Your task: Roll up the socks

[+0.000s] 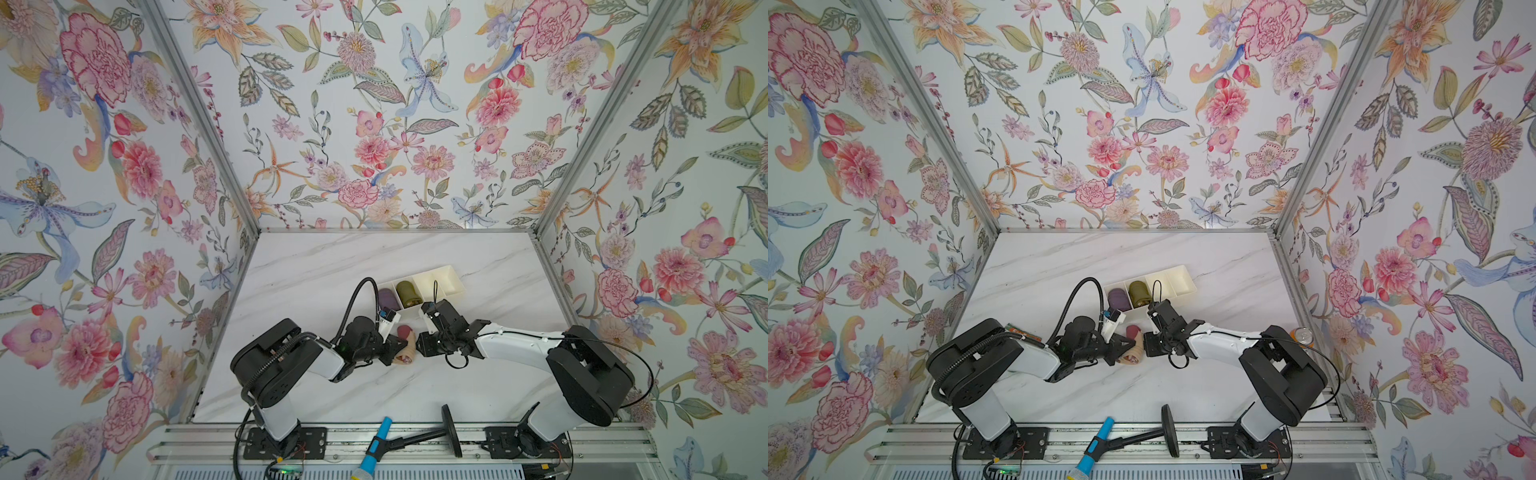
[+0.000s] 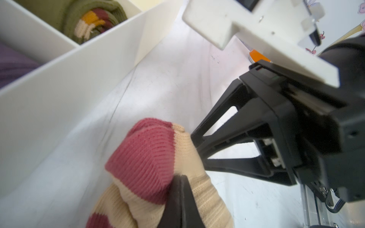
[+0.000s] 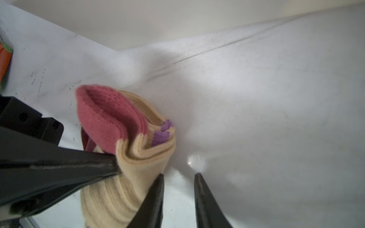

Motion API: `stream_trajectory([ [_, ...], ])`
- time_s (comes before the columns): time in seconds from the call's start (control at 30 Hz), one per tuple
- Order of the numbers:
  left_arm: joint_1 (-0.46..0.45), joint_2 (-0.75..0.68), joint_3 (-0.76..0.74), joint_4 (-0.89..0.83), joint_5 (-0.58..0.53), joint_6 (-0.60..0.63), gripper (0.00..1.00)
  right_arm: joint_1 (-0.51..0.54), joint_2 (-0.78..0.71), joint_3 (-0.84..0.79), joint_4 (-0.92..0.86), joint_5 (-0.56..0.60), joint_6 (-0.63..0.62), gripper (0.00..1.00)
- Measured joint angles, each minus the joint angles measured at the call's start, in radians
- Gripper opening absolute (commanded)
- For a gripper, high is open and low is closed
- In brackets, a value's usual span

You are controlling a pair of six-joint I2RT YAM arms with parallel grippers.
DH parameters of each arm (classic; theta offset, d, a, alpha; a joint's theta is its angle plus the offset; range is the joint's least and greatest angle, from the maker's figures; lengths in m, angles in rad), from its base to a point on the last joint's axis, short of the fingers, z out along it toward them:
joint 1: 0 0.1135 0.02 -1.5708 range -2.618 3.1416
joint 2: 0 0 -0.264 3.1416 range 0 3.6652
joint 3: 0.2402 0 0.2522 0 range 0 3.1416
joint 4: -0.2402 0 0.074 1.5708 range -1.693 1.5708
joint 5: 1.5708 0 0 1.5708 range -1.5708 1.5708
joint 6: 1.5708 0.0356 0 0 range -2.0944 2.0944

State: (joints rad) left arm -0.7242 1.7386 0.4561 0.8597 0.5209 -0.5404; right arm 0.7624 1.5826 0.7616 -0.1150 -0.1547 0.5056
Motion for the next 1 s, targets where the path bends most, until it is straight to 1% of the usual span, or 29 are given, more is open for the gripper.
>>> stream_trajectory([
  [0.23,0.006,0.001,-0.011,0.019,0.0,-0.004,0.0,0.002,0.002,0.002,0.021,-0.014,0.0,0.29],
  [0.7,0.035,0.001,-0.045,0.066,0.004,-0.029,0.0,-0.001,0.019,-0.012,0.142,-0.108,0.001,0.3],
  [0.9,0.048,-0.006,-0.049,0.057,0.003,-0.037,0.0,-0.006,0.043,-0.019,0.193,-0.145,0.008,0.33],
  [1.0,0.052,-0.011,-0.049,0.046,0.0,-0.044,0.0,-0.01,0.055,-0.024,0.217,-0.156,0.016,0.38],
])
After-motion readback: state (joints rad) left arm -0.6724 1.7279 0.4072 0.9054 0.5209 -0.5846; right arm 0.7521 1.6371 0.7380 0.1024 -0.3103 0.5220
